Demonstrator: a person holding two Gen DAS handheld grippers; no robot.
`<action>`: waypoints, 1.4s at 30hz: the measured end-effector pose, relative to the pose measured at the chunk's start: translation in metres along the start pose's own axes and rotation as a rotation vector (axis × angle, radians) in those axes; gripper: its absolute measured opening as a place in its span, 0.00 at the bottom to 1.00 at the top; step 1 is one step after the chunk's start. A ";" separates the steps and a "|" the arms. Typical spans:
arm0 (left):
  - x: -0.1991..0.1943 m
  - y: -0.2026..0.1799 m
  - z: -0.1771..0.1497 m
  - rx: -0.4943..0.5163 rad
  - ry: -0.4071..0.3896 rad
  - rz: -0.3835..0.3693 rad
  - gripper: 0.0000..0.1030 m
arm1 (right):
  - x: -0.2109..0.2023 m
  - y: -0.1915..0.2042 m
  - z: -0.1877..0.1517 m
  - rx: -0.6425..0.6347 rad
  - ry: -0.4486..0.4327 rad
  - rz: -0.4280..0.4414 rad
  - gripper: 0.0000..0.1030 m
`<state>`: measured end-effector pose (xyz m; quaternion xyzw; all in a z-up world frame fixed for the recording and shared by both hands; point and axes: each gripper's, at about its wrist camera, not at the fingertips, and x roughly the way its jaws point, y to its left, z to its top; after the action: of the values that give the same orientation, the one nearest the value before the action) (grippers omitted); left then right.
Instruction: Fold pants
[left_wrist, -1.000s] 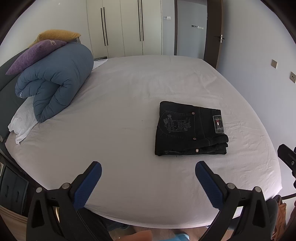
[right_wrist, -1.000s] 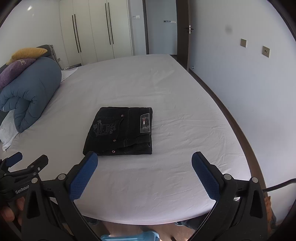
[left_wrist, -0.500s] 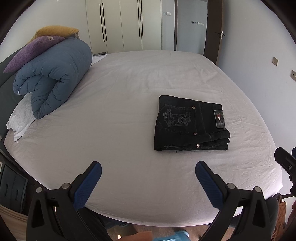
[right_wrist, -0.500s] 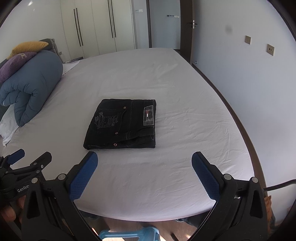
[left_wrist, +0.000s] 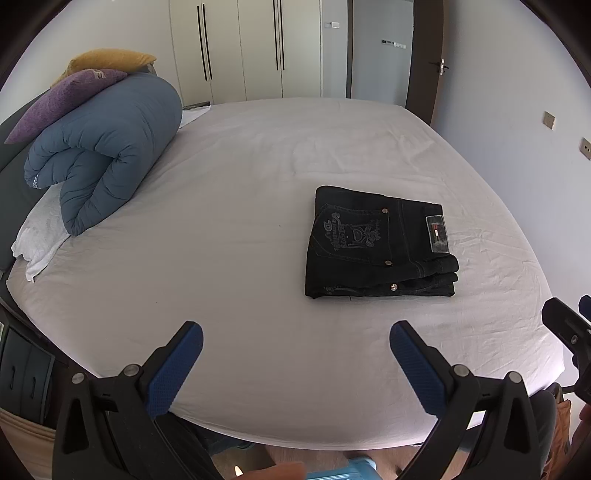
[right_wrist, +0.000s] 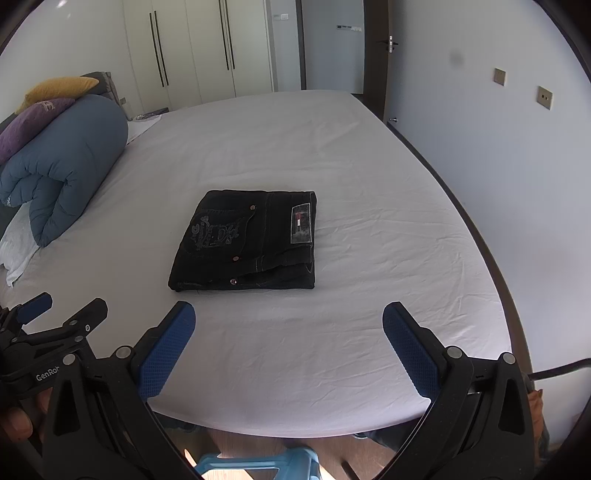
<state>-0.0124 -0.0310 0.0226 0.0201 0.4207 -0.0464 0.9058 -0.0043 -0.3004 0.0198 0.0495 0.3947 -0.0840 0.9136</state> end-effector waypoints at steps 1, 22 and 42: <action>0.000 -0.001 -0.001 -0.001 0.000 0.001 1.00 | 0.000 0.001 -0.001 0.000 -0.001 0.001 1.00; 0.000 -0.001 -0.005 -0.001 0.005 -0.001 1.00 | 0.003 0.008 -0.004 -0.006 0.012 0.006 1.00; 0.000 -0.003 -0.009 -0.004 0.009 0.001 1.00 | 0.006 0.009 -0.008 -0.005 0.016 0.011 1.00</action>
<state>-0.0199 -0.0329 0.0167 0.0184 0.4249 -0.0450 0.9039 -0.0043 -0.2912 0.0106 0.0501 0.4017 -0.0778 0.9111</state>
